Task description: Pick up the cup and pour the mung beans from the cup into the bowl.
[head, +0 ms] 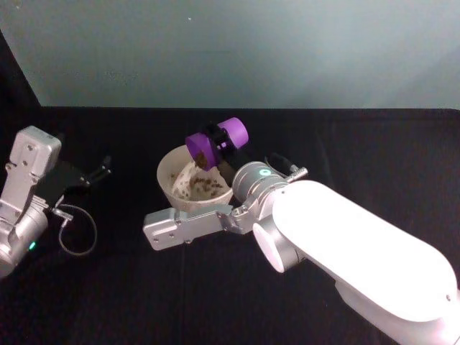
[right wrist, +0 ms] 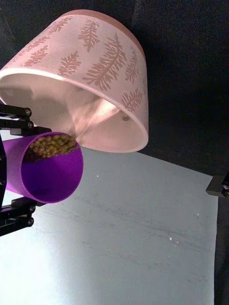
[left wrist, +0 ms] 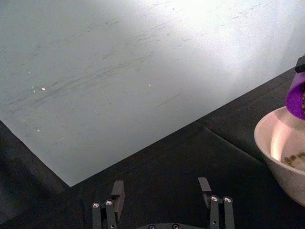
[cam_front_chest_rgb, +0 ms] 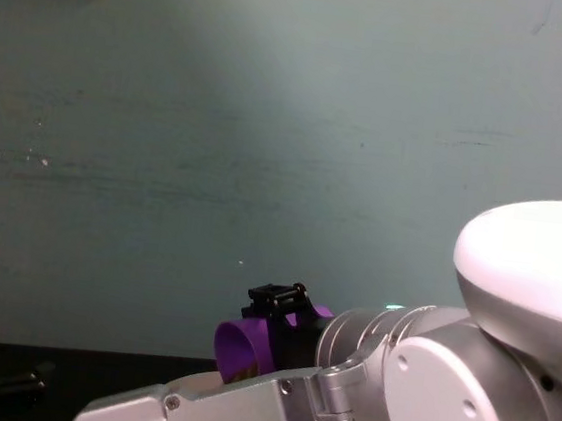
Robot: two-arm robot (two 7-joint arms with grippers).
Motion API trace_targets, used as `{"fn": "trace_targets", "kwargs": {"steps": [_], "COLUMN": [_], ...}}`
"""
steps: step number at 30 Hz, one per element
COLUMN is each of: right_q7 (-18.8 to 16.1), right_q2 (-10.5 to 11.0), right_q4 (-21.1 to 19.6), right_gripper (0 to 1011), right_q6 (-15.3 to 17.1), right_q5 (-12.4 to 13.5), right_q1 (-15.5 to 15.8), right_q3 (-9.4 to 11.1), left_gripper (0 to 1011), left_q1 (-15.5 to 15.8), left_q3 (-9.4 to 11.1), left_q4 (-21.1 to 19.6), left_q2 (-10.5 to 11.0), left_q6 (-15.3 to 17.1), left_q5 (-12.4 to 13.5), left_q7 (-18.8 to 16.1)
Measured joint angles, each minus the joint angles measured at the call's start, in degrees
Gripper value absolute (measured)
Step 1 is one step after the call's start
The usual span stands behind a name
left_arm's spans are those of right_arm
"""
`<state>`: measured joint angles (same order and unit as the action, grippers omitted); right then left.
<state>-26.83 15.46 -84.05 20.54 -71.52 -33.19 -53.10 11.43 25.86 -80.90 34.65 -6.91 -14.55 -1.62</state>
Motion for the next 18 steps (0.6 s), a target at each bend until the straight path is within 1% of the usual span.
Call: {"fn": "trace_targets", "kwargs": {"steps": [18], "right_q7": [-0.5], "right_q2": [-1.0], "right_q4": [-0.2], "right_gripper": [715], "right_q6": [-1.0], "right_q5": [-2.6], "right_q1": [1.4], "right_q3": [1.7], "left_gripper": [1000], "left_q1": [0.0], "left_q3": [0.0], "left_q4": [0.0], "left_q2": [0.0], "left_q6": [0.0], "left_q5": [0.0], "left_q7": [0.0]}}
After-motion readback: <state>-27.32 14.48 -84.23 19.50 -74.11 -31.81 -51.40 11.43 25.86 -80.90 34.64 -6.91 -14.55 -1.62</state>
